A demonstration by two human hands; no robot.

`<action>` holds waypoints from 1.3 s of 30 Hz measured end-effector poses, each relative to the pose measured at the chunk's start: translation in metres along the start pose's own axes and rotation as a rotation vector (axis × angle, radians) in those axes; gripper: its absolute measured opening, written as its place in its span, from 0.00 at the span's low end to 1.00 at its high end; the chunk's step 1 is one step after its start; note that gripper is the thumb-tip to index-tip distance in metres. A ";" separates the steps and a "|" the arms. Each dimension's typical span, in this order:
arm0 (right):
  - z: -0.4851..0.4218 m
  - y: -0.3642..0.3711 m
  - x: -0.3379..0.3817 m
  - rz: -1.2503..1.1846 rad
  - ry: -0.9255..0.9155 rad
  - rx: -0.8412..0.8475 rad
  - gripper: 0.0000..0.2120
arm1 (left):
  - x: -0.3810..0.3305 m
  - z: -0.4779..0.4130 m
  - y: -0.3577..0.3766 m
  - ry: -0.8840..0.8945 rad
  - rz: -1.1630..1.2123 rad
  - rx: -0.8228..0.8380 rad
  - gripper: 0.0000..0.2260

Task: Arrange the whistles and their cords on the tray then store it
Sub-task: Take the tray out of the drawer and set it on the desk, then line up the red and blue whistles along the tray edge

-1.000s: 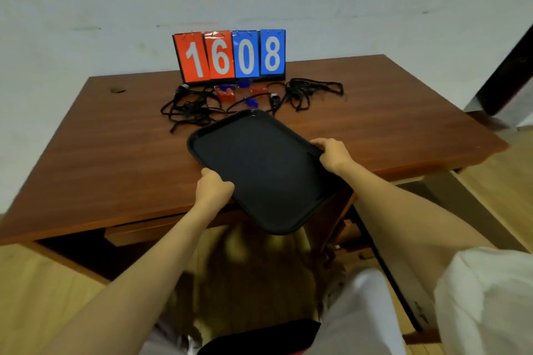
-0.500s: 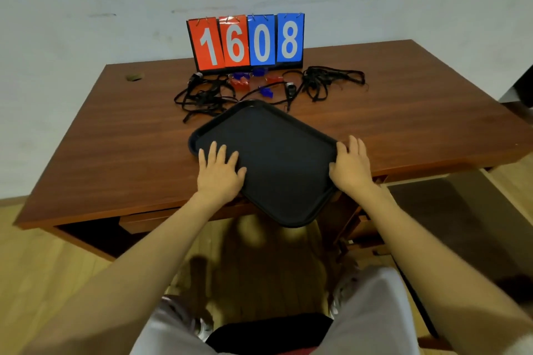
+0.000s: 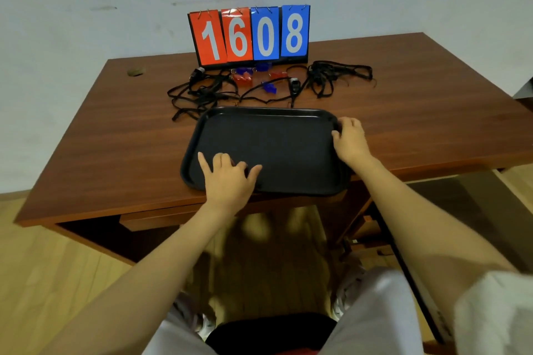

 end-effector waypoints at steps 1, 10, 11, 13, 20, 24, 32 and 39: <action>0.005 0.002 0.002 0.001 0.016 -0.025 0.20 | 0.005 -0.005 -0.001 0.017 0.032 -0.031 0.19; 0.015 0.022 -0.009 0.117 0.019 0.019 0.30 | 0.058 -0.041 0.011 -0.271 0.157 0.048 0.27; 0.009 0.021 -0.007 0.119 0.014 0.018 0.30 | 0.058 -0.044 0.011 -0.262 0.172 0.026 0.27; -0.004 0.020 -0.003 0.117 0.004 0.017 0.29 | 0.059 -0.054 0.010 -0.259 0.196 0.011 0.27; -0.045 0.024 0.011 0.136 -0.028 0.018 0.29 | 0.057 -0.083 0.016 -0.299 0.190 -0.023 0.25; -0.052 0.027 0.011 0.148 -0.062 0.014 0.27 | 0.056 -0.088 0.019 -0.315 0.168 -0.037 0.26; -0.070 0.032 0.043 0.232 -0.313 -0.041 0.19 | 0.024 -0.134 0.013 -0.043 0.127 -0.054 0.15; -0.140 0.046 0.114 0.179 -0.441 0.053 0.19 | 0.004 -0.226 -0.008 0.055 0.175 -0.025 0.15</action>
Point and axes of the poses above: each hand's wrist, its own z-axis away from the middle knuckle, its own y-axis out of the palm, x = y × z, the point moved 3 cm from there along -z, towards the middle knuckle, and after that the axes turned 4 degrees about y, right-handed, at the moved point
